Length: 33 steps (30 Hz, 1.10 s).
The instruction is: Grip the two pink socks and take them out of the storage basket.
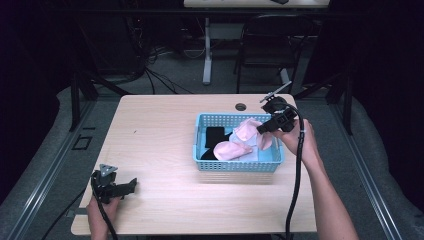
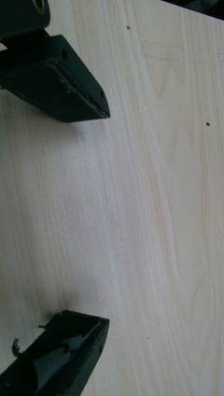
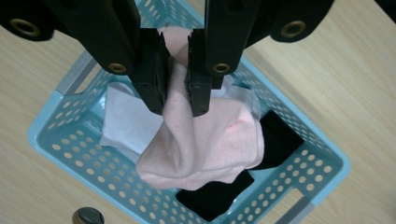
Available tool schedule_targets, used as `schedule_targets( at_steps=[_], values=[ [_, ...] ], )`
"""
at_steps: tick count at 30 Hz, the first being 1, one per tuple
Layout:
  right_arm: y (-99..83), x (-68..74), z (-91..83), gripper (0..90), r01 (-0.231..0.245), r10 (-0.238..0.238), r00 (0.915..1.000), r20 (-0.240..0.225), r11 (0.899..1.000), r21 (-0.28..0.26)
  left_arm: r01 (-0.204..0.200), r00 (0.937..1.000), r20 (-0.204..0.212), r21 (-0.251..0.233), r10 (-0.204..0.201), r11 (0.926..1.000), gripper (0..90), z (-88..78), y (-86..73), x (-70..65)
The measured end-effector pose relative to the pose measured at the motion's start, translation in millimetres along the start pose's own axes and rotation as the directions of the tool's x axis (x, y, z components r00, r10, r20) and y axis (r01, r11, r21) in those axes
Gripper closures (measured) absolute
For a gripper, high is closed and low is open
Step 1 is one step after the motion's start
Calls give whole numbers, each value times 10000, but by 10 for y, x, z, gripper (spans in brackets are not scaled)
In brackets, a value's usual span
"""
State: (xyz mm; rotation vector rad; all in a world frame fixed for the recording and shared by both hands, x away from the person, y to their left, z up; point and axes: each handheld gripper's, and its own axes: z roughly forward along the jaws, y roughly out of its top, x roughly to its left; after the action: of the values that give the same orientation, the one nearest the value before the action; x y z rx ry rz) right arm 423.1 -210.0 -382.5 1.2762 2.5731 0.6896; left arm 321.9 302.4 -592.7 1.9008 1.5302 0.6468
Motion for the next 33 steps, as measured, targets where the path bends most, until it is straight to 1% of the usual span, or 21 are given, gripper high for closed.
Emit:
schedule_targets(
  at_steps=[1, 2, 3, 4, 5, 9, 10, 12, 13, 16, 18, 19, 24, 26, 33],
  values=[
    [-12, 29, -23, 794, 28, -28, 10000, 14, 10000, -88, 2, 10000, -1, -4, -2, 10000, 23, 0, 0, 0],
    [-34, 87, -68, 791, 172, -172, 9999, 8, 9997, -159, 3, 10000, -1, -6, -3, 10000, 23, 0, 0, 0],
    [-34, 87, -68, 791, 172, -172, 9999, 8, 9997, -159, 1, 10000, -1, -2, -1, 10000, 23, 0, 0, 0],
    [-51, 117, -84, 790, 196, -198, 9998, -48, 9992, -336, -1, 10000, -1, -3, 1, 10000, 23, 0, 0, 0],
    [-66, 144, -106, 789, 316, -317, 9995, -53, 9992, -255, 1, 10000, -1, -5, -1, 10000, 23, 0, 0, 0],
    [-162, 281, -145, 787, 592, -594, 9982, -50, 9975, -394, 0, 10000, -1, -4, 0, 10000, 23, 0, 0, 0],
    [-185, 307, -161, 787, 710, -713, 9974, -88, 9969, -332, 0, 10000, -2, -6, 0, 10000, 23, 0, 0, 0],
    [-240, 368, -175, 786, 790, -799, 9967, -142, 9955, -520, -8, 10000, -12, -23, 8, 10000, 23, 1, -1, -2],
    [-269, 402, -189, 786, 949, -957, 9953, -161, 9945, -454, -11, 10000, -16, -26, 11, 10000, 23, 0, -1, -2],
    [-337, 474, -199, 786, 1154, -1168, 9928, -264, 9921, -498, -5, 10000, -9, -19, 5, 10000, 23, 0, -1, -1],
    [-412, 544, -208, 786, 1247, -1268, 9909, -462, 9912, -454, -2, 10000, -3, -5, 2, 10000, 23, 0, 0, -1],
    [-412, 544, -208, 786, 1247, -1268, 9909, -462, 9912, -454, -2, 10000, -3, -5, 2, 10000, 23, 0, 0, -1],
    [-550, 649, -145, 786, 1391, -1429, 9866, -790, 9890, -507, -5, 10000, -3, -2, 5, 10000, 23, 0, 0, 0],
    [-594, 683, -101, 785, 1456, -1491, 9845, -919, 9884, -433, -1, 10000, 0, -3, 1, 10000, 23, 0, 0, 0],
    [-752, 778, 82, 780, 1466, -1498, 9796, -1338, 9886, -336, 5, 10000, 2, 3, -5, 10000, 23, 0, 0, 0]
  ],
)
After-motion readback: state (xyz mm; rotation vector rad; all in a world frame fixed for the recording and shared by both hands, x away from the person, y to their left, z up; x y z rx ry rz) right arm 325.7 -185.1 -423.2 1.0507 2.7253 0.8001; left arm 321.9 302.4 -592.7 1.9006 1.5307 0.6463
